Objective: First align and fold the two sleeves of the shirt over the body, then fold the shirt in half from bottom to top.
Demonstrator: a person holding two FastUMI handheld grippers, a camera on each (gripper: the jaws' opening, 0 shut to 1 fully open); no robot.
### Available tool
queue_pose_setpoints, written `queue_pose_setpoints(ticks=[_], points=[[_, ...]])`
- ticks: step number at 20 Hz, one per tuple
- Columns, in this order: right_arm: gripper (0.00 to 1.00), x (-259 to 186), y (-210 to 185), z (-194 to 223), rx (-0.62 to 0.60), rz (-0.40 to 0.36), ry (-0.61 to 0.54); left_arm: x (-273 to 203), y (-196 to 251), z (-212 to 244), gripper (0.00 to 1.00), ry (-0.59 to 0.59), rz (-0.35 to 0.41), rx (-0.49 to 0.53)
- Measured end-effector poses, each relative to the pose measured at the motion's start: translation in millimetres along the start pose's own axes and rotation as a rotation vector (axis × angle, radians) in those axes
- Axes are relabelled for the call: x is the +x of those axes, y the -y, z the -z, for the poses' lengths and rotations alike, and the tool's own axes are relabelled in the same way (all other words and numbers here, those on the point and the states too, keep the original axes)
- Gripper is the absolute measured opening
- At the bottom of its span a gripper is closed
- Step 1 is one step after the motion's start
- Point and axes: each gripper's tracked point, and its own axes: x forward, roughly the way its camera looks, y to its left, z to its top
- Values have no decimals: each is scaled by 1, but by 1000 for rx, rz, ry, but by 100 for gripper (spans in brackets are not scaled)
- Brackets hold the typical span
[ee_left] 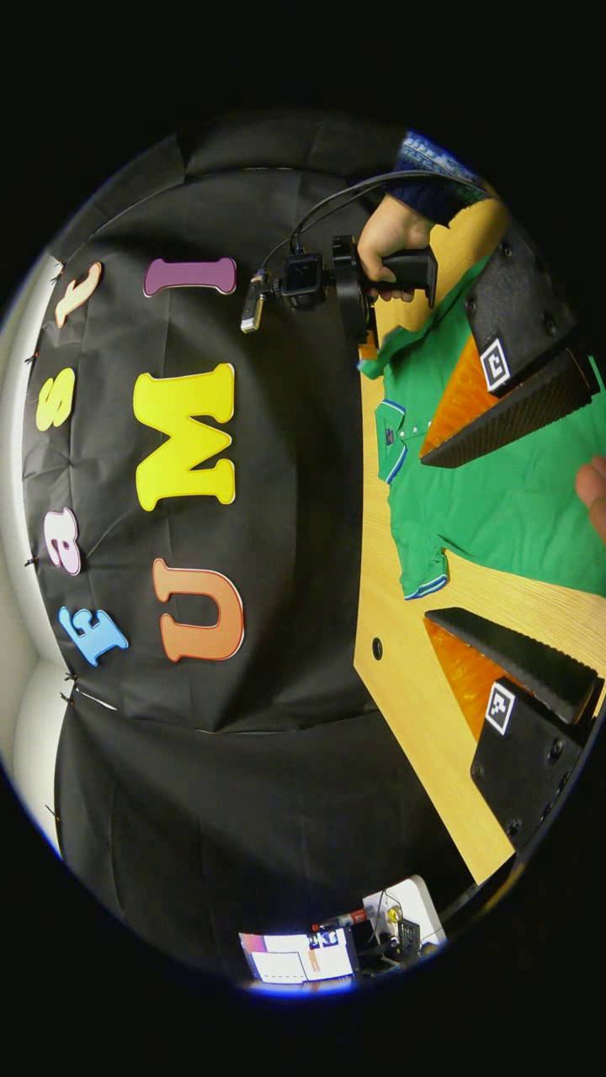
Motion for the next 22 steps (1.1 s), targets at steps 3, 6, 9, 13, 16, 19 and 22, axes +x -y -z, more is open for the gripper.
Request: queue_pose_setpoints(ticks=[3,6,9,13,16,19,22], points=[[76,-22,2,-13,26,14,38,1,9,4,100,-5,-1,19],[95,-65,10,-35,-4,25,122,3,11,6,100,5,-42,64],[96,-129,30,-55,-68,73,209,3,20,8,100,7,-47,87],[100,-226,54,-59,-121,121,327,-9,21,-2,100,52,-122,123],[96,-277,62,-32,-131,98,361,-21,30,-16,100,93,-119,89],[96,-305,62,-1,-147,36,401,-25,44,-23,100,89,-68,39],[94,-315,76,27,-168,55,432,-24,53,-32,100,39,-8,14]])
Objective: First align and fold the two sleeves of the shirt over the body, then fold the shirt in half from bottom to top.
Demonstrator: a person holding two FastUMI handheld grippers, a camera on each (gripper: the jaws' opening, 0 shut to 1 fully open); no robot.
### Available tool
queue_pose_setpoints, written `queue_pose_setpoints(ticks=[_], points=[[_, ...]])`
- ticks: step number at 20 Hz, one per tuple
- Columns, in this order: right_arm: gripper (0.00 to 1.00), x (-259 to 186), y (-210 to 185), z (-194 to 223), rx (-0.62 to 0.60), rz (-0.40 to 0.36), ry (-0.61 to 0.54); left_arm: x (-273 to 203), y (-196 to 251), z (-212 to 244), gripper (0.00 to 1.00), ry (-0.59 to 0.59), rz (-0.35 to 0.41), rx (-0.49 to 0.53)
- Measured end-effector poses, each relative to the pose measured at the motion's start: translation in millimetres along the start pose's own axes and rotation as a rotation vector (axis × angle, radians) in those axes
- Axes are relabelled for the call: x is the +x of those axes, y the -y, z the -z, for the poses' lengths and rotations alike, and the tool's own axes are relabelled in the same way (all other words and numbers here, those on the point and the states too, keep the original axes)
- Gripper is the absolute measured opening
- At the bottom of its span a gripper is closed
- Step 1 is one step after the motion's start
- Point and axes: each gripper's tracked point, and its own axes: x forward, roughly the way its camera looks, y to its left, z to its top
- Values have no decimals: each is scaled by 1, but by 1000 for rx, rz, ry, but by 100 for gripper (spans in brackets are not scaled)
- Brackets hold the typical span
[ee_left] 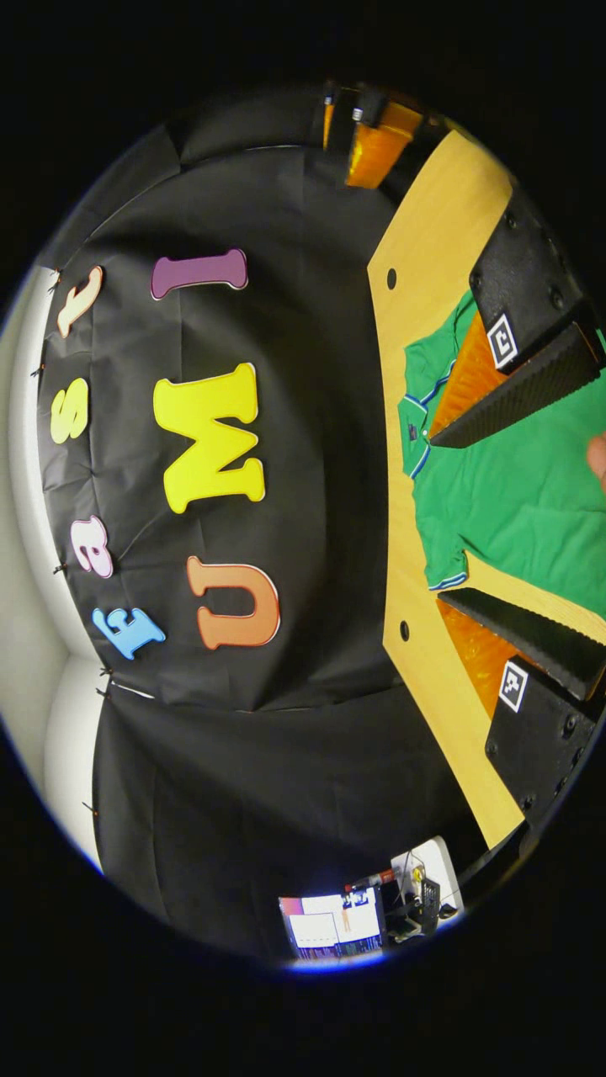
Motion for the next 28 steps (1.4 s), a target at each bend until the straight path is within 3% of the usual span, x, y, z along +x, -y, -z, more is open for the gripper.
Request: queue_pose_setpoints(ticks=[4,7,9,14,17,19,23,24,27,28], points=[[95,-13,-3,35,-16,-22,-25,23,-21,-25,100,-5,-60,-4],[95,-14,1,53,-25,-24,-28,68,-27,-21,100,-55,-81,-36],[94,-16,-1,60,-8,-44,-22,102,-49,-4,100,-121,-155,-29],[95,-14,-2,85,20,-101,-33,209,-69,57,100,-241,-159,-45],[95,-8,13,96,-4,-75,-37,255,-101,100,100,-315,-238,-42],[95,-4,21,98,-11,-55,-29,278,-108,115,100,-328,-237,-102],[95,2,8,114,76,-130,-85,302,-118,150,100,-393,-209,-198],[96,3,7,117,75,-144,-102,303,-120,160,97,-430,-204,-205],[95,6,12,119,30,-149,-104,312,-129,178,76,-458,-208,-173],[95,5,11,121,28,-152,-103,314,-128,182,75,-465,-201,-181]])
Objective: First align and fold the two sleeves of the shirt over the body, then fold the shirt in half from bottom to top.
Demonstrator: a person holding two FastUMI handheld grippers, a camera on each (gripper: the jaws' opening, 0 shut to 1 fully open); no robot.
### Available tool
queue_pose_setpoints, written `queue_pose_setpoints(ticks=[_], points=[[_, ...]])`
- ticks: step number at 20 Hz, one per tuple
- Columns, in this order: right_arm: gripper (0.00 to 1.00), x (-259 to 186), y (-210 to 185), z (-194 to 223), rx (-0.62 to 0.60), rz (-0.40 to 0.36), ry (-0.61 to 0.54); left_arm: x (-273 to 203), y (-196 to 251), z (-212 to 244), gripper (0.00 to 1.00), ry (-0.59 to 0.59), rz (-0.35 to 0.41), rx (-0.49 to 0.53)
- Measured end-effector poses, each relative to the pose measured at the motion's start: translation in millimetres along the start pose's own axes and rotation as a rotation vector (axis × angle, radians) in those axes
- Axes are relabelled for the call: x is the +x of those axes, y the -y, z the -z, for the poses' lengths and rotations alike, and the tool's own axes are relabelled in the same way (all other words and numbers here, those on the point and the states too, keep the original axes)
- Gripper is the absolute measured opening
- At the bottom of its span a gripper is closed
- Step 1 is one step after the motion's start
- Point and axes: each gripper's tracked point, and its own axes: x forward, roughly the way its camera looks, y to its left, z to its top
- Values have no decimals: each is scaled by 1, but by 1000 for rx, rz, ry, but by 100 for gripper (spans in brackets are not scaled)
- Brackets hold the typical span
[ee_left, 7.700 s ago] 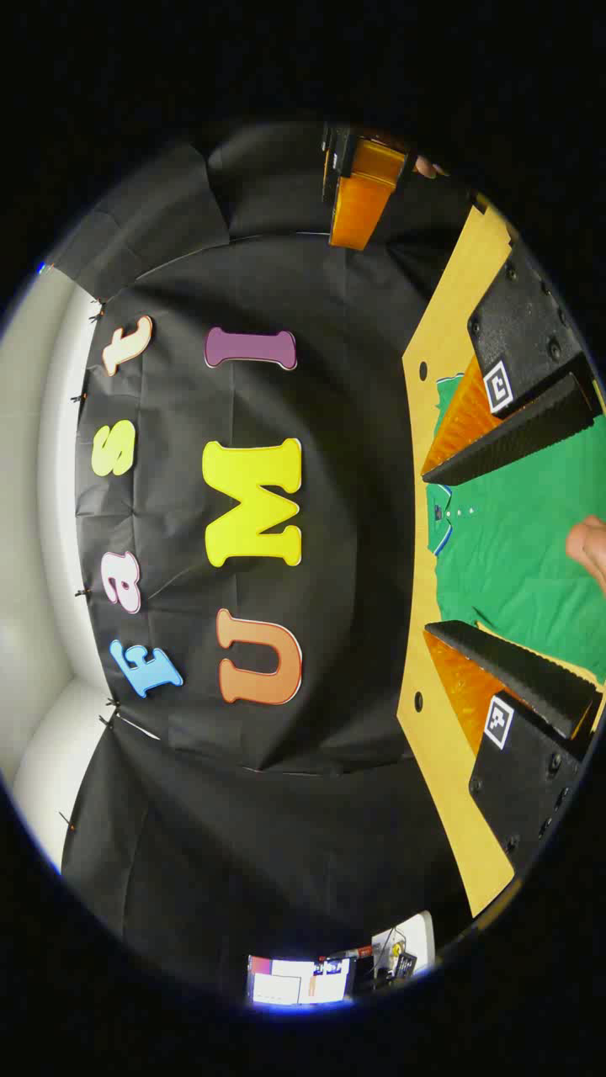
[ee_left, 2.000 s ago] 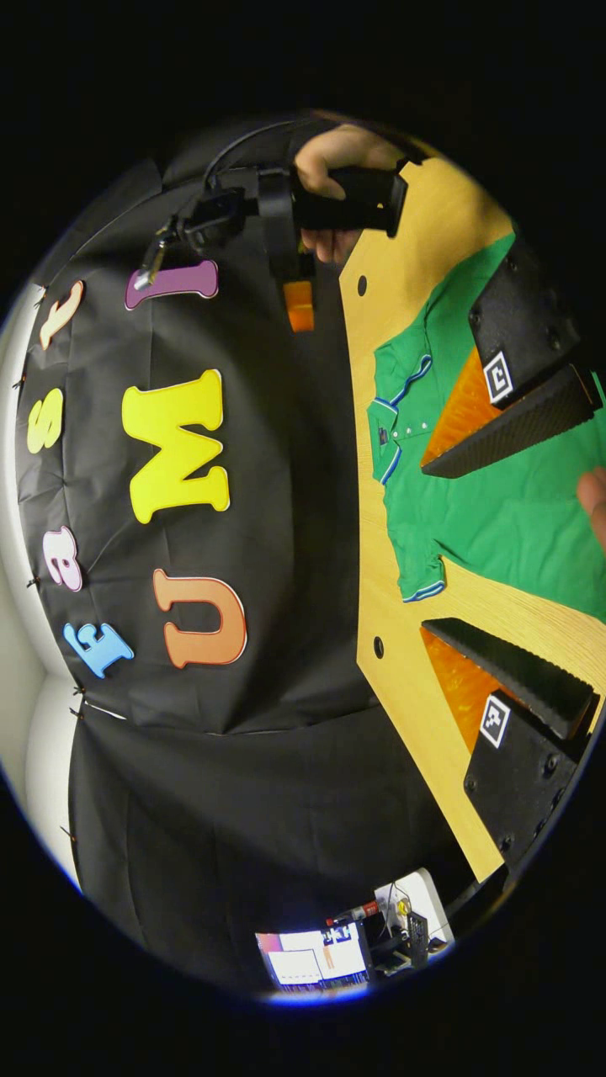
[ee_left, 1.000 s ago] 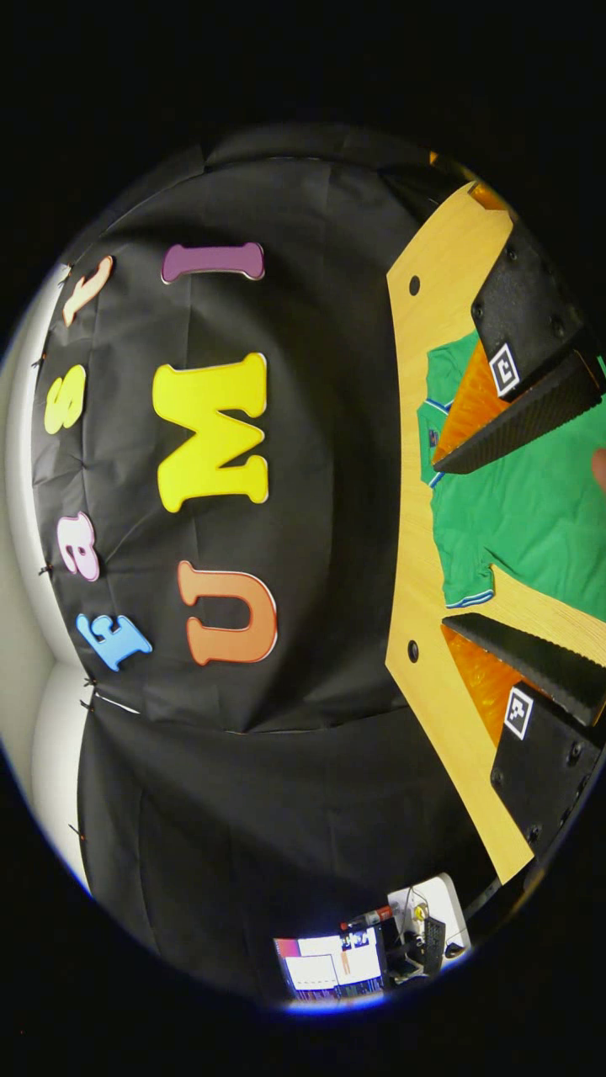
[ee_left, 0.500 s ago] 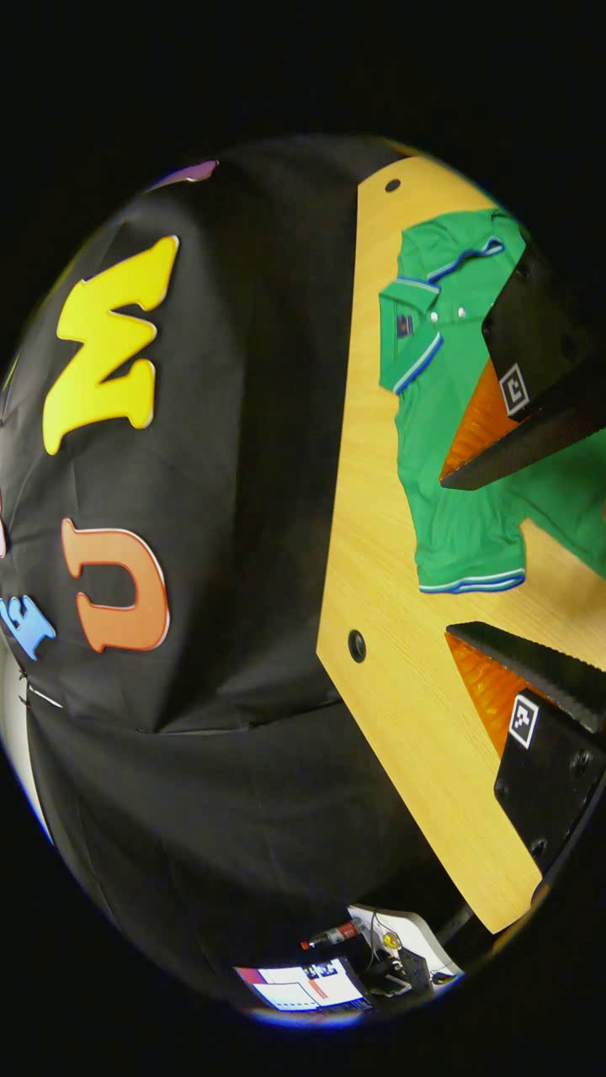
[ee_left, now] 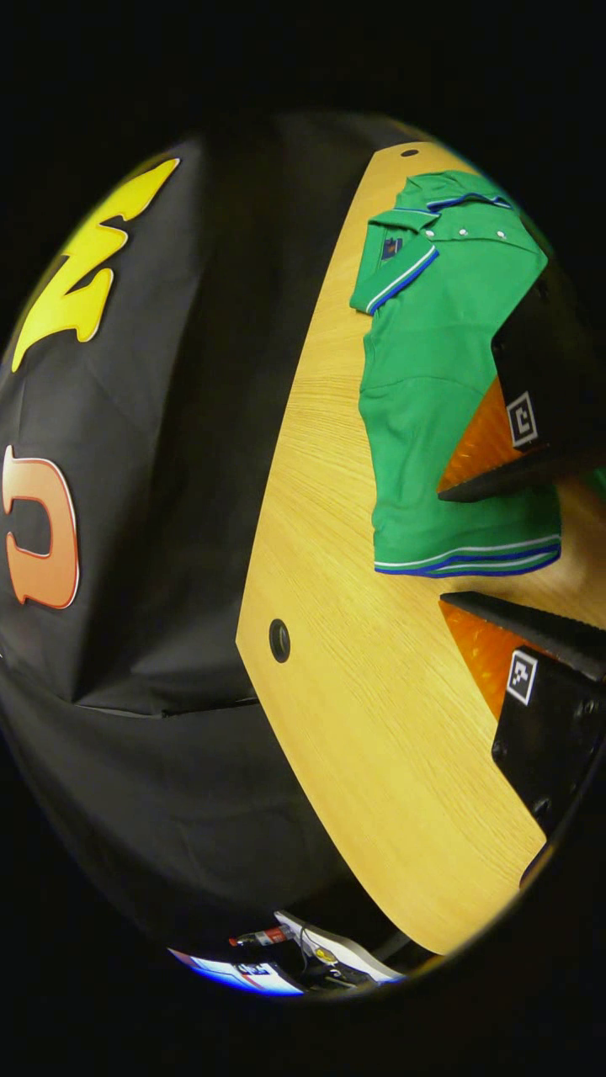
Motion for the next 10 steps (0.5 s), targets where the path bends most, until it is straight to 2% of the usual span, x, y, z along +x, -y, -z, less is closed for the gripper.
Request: queue_pose_setpoints(ticks=[3,5,10], points=[[96,3,9,2,16,21,-10,4,4,0,26,6,13,-10],[95,4,19,0,32,44,-8,4,3,0,12,-10,0,37],[96,1,26,1,60,67,-11,-14,27,-36,7,69,1,106]])
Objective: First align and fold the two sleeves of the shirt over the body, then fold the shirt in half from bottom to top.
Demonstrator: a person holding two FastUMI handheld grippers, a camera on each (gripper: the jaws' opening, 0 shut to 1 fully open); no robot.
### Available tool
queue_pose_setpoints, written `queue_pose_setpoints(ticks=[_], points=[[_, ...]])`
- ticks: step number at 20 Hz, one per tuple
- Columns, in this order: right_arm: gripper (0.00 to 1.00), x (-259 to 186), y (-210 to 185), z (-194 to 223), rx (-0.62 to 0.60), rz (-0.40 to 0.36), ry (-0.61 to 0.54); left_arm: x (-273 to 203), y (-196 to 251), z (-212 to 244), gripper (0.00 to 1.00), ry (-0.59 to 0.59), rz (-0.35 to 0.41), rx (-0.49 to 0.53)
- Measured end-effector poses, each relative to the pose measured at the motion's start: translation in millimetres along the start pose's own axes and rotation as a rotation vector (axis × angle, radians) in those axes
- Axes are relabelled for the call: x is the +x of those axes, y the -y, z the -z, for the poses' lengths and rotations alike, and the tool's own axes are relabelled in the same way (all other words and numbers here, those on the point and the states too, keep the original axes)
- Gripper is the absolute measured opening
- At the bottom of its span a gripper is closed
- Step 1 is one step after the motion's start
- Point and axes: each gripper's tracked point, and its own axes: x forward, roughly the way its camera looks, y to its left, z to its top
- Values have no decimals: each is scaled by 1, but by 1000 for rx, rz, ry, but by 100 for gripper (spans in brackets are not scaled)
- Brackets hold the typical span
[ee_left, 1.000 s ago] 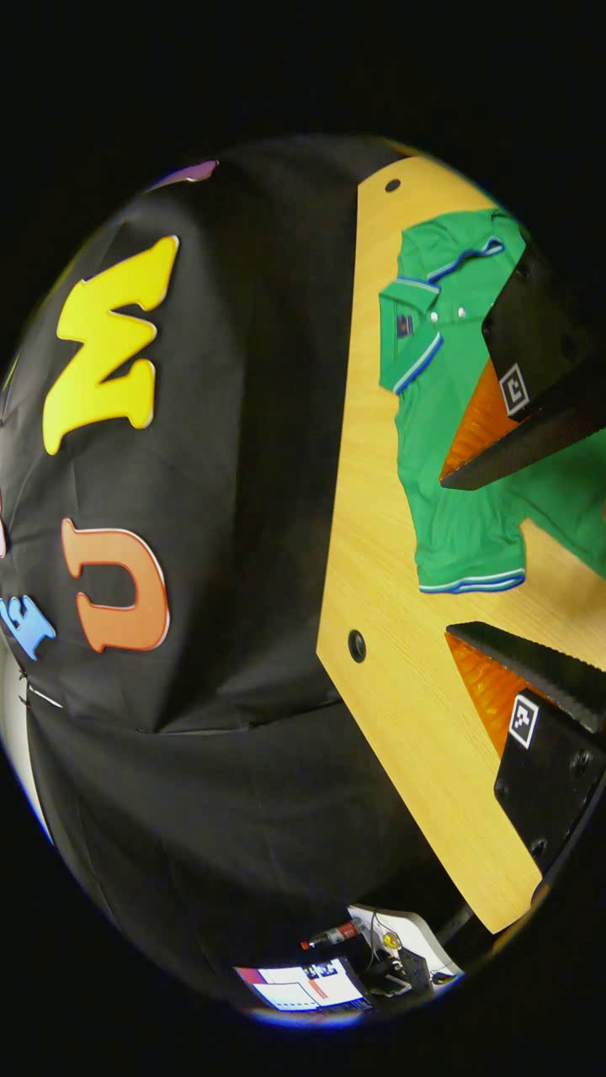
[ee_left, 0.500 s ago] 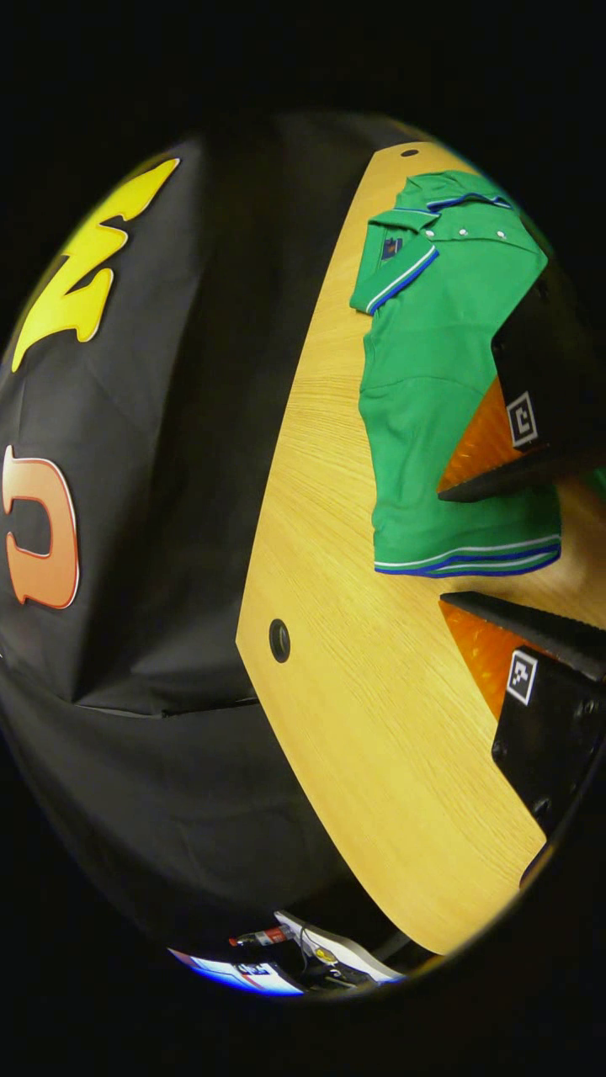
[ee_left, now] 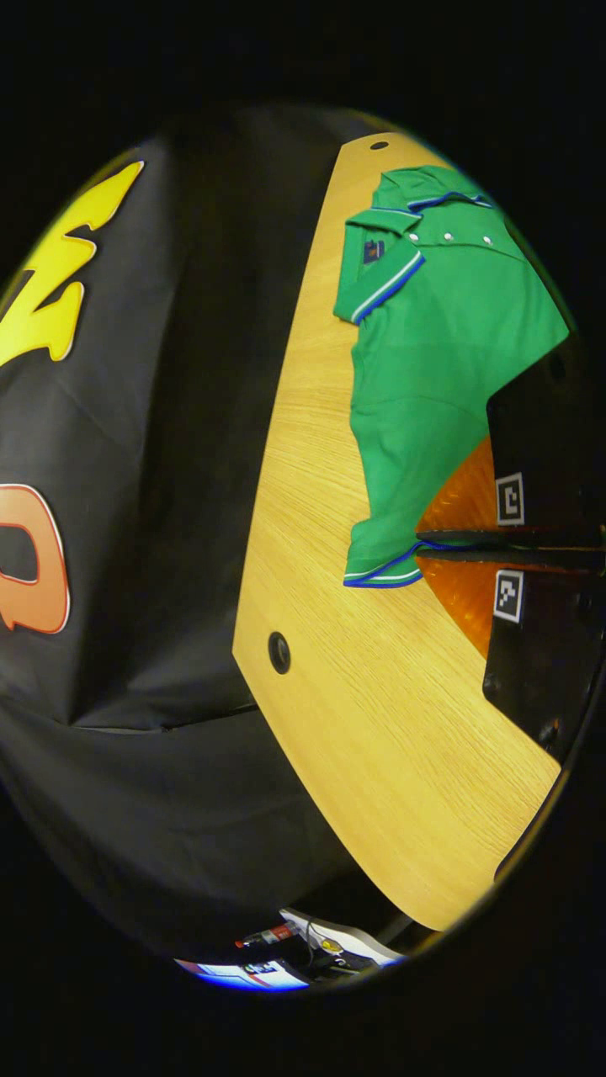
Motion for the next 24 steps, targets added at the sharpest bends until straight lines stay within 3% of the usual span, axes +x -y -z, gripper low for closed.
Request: queue_pose_setpoints(ticks=[6,8,9,10,11,12,15,18,24], points=[[95,-6,6,-5,-22,41,-13,-21,64,-35,7,80,100,65],[96,-10,6,-6,-22,54,-11,-34,102,-36,13,69,223,28],[96,-11,5,-8,-21,57,-10,-39,126,-31,63,64,309,-20],[95,-11,3,-6,-22,54,-15,-47,139,-34,80,70,368,-67],[95,-12,1,-6,-24,51,-18,-53,142,-39,79,78,394,-107],[96,-12,0,-6,-27,54,-20,-58,140,-41,100,80,394,-129],[95,-16,-8,-10,-31,45,-18,-74,133,-32,100,54,384,-84],[95,-24,-18,-18,-43,39,-1,-97,118,-34,100,107,366,-42],[95,-51,-35,-34,-43,38,28,-183,81,-30,100,200,395,-48]])
